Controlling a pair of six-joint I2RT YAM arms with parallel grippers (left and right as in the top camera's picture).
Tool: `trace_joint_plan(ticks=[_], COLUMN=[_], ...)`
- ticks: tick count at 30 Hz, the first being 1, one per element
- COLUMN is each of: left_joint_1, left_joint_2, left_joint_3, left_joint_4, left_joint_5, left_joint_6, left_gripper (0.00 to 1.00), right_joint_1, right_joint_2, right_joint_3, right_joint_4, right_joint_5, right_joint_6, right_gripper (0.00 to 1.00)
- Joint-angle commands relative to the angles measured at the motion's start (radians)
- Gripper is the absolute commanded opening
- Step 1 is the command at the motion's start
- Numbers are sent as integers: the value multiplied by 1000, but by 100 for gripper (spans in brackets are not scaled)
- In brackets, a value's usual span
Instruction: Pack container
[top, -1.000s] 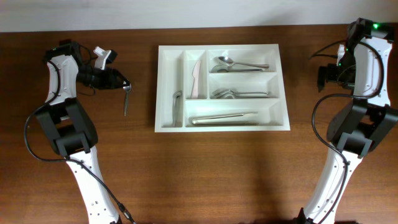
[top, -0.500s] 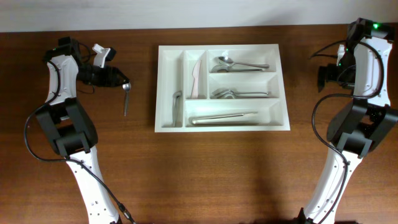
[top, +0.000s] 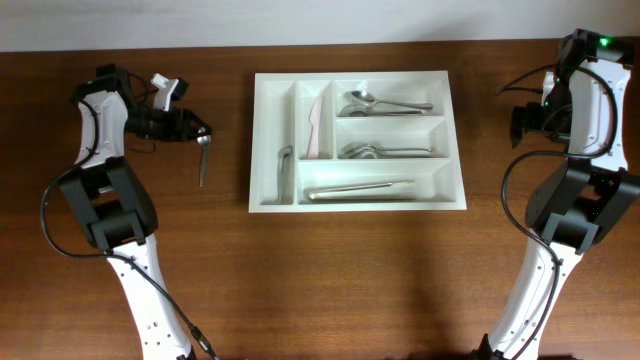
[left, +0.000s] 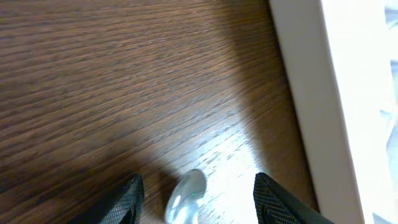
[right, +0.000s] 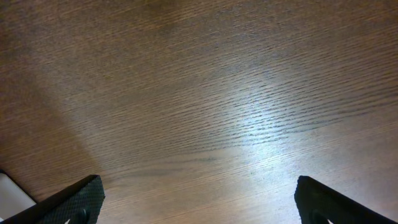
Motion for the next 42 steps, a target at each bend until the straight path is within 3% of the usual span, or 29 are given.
trace_joint_plan(ticks=[1,5,6,8,13,24,42], left_joint_1=[-1,-1,1,4,16,42,22], left_joint_2=[58,59,59,59,59,59,59], left_joint_3=[-3,-3,-3,-3,-3,-3,-3], left_joint_4=[-10,-14,-26,-43,-67,-71,-72], left_joint_5=[36,38,36,28,18,16,43], left_joint_6=[13,13,13,13,13,12,35], left_gripper=[59,57,50,46,44,29,36], right_joint_1=[-3,-3,-3,-3,-3,-3,-3], right_joint_2=[-42,-42,-42,-42,-42,-42,-42], right_joint_3=[2,2,1,2,2,1,2], right_joint_4=[0,0,1,0,0,0,0], right_joint_5=[9,9,9,9,9,9,9], right_joint_6=[1,1,1,1,1,1,1], right_gripper=[99,99,99,99,99,99,99])
